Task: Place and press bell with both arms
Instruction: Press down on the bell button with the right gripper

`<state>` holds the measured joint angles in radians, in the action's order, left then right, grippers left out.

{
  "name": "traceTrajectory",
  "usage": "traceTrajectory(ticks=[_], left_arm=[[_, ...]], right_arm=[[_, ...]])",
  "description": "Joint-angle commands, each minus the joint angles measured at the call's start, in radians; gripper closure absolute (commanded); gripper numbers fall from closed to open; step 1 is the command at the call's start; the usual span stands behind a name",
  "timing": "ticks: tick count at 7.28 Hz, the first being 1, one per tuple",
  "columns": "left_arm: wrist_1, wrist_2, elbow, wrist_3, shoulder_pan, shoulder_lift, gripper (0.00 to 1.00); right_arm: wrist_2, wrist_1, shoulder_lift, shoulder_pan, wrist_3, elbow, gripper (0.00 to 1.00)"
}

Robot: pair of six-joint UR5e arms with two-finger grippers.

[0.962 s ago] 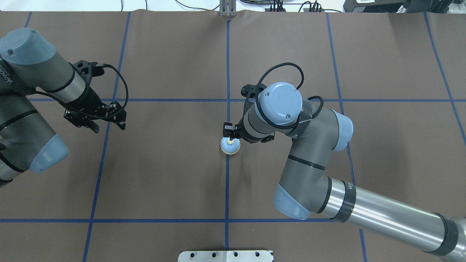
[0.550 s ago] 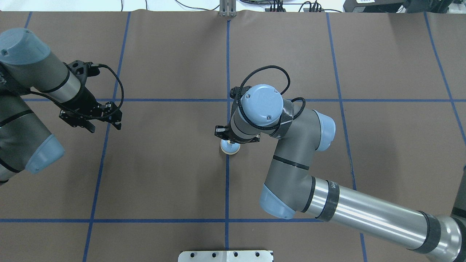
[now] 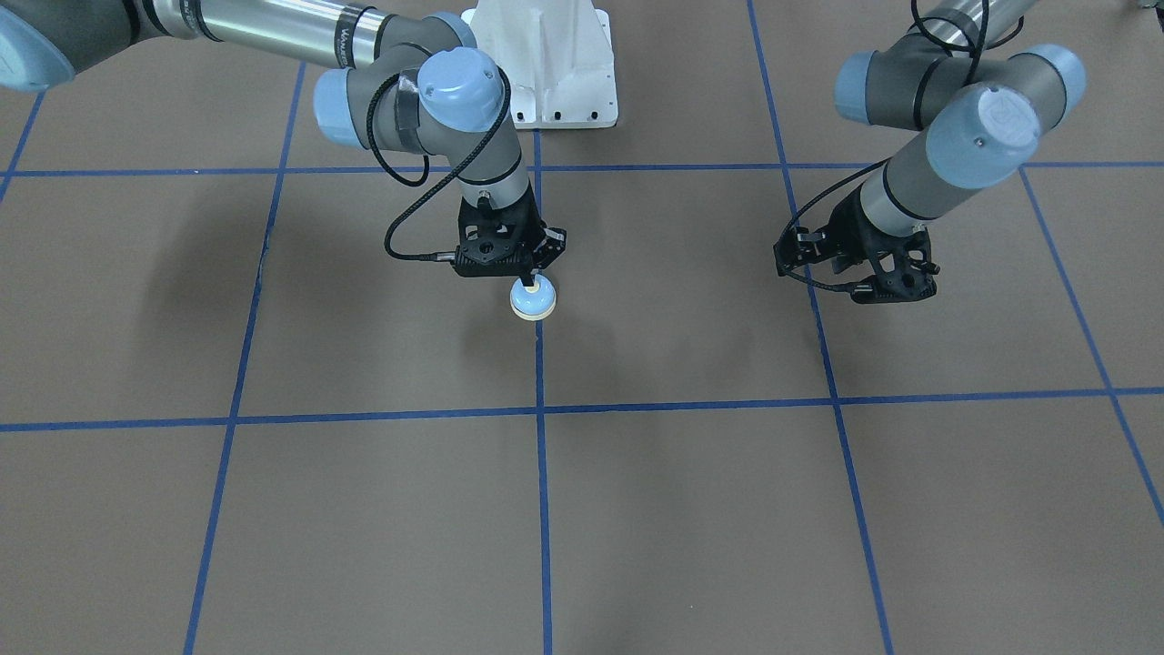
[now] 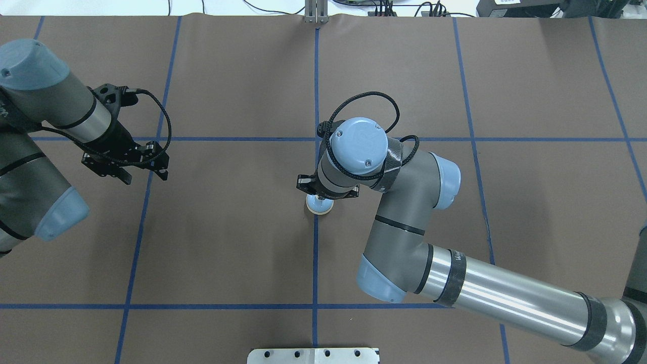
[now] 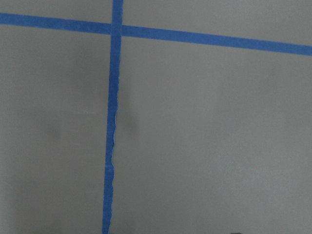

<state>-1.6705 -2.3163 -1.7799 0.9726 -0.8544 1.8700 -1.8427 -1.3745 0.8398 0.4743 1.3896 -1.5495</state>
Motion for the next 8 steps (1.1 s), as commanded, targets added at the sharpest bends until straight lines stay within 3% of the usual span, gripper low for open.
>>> traceTrajectory(ticks=[1,6,8], left_arm=[[0.0,0.0,-0.001,0.0,0.0,-0.002,0.16],[0.0,0.0,-0.006,0.002,0.0,-0.006,0.16],[0.0,0.0,-0.013,0.0,-0.002,-0.006,0.16]], right_arm=[[0.003,0.0,-0.001,-0.008,0.002,0.011,1.0],[0.0,0.0,0.01,0.001,-0.003,0.0,1.0],[-0.058,-0.073,0.149,0.073,-0.027,-0.201,1.0]])
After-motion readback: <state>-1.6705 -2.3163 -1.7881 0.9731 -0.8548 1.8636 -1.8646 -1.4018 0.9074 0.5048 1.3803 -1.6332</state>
